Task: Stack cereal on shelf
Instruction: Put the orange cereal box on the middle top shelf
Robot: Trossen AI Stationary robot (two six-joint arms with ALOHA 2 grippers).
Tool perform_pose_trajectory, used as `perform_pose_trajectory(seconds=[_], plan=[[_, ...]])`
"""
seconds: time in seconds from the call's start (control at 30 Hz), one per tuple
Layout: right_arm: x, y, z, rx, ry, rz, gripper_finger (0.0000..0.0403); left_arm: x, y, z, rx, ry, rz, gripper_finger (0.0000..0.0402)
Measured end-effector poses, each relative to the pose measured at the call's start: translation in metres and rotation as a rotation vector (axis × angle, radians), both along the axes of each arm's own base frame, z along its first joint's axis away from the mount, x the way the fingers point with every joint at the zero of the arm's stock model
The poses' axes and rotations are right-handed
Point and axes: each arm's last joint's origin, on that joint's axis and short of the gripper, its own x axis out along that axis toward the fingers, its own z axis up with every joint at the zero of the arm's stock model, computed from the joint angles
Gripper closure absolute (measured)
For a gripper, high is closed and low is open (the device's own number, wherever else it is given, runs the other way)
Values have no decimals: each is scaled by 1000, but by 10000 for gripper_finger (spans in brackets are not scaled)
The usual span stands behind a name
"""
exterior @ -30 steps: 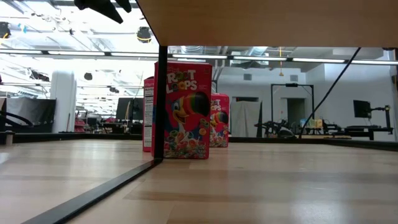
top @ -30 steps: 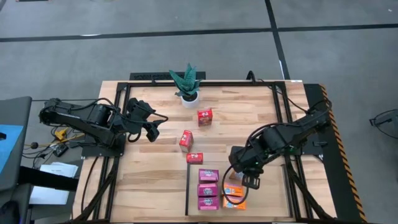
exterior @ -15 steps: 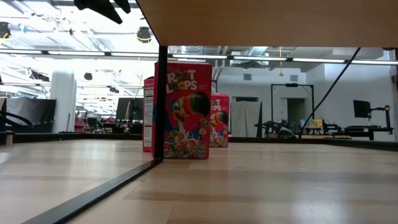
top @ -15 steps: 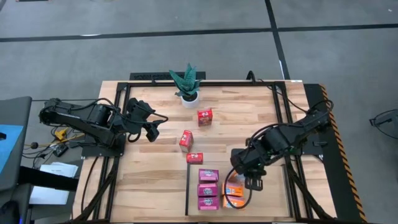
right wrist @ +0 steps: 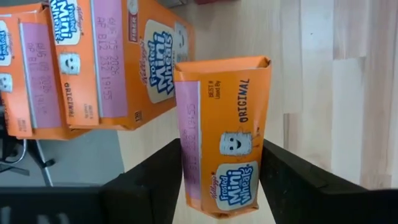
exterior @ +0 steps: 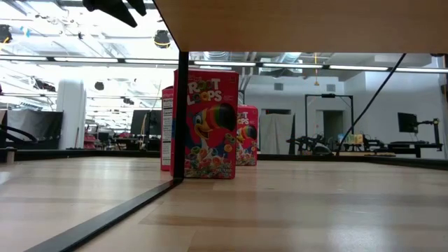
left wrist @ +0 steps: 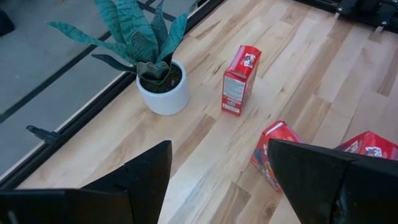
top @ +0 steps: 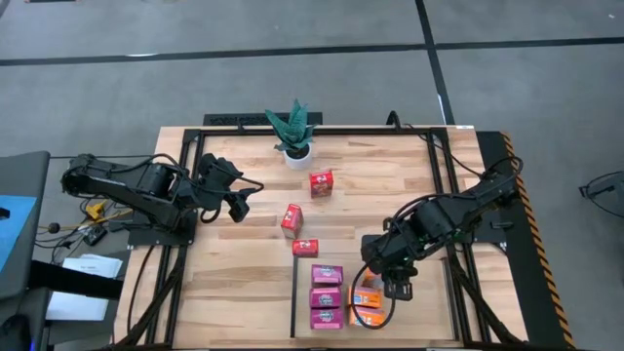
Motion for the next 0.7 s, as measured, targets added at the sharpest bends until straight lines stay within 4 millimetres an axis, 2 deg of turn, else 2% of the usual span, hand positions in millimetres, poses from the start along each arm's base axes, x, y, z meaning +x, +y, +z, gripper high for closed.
perform_pose_trajectory(seconds=[0.2, 0.5, 0.7], plan=[[-4, 1, 7, 44, -7, 2, 179, 0, 0, 0, 1, 3, 0, 146], [-12, 2, 37, 102, -101, 5, 188, 0, 0, 0, 1, 3, 0, 146], [-29, 14, 43, -24, -167, -4, 209, 0, 0, 0, 0, 3, 1, 146]])
